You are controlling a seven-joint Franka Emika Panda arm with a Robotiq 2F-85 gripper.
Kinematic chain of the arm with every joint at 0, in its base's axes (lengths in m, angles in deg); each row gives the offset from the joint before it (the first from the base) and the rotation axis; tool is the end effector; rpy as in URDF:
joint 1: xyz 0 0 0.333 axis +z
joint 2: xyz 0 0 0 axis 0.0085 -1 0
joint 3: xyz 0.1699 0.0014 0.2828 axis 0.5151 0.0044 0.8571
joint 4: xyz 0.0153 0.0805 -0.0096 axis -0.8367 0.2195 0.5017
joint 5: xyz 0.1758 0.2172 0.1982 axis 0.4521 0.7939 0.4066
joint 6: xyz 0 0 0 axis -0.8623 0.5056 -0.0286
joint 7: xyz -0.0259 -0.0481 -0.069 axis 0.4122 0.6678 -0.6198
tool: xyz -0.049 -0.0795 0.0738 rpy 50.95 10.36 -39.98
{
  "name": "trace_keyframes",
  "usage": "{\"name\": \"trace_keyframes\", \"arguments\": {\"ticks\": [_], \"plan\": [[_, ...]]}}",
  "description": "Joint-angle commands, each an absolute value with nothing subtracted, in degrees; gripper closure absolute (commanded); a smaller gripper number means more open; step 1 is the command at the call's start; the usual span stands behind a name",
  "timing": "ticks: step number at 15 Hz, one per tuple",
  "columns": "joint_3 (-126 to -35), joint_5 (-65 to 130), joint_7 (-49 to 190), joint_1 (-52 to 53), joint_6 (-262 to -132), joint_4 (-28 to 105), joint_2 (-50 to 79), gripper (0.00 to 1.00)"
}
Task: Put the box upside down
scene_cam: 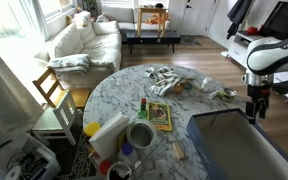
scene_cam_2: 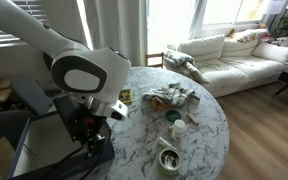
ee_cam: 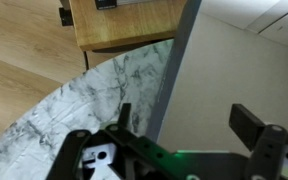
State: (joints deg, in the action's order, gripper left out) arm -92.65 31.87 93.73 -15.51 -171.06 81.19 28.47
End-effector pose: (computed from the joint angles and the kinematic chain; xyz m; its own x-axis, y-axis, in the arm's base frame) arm 0.3412 -0.2088 0.3213 0.8703 -0.1251 -0.4763 -0.2012 -0.9731 -0.1121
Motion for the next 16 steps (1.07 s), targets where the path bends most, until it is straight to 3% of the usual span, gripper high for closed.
{"name": "trace_keyframes", "arguments": {"ticks": [1,6,7,8,9,11,16], "plan": [[-93.10,33.84,98.03,-16.93,-171.22,81.53,26.35,0.00],[-92.85,35.18,100.95,-17.76,-171.25,81.96,24.28,0.00],[-92.80,35.32,101.16,-17.86,-171.41,82.13,23.89,0.05],[-92.77,35.76,101.46,-18.00,-171.73,82.27,23.50,0.12],[-92.77,35.85,101.20,-18.07,-172.23,82.39,23.15,0.29],[-92.66,36.47,101.13,-18.24,-172.81,82.42,22.75,0.36],[-92.61,36.87,100.08,-18.25,-173.85,82.06,22.35,0.77]]}}
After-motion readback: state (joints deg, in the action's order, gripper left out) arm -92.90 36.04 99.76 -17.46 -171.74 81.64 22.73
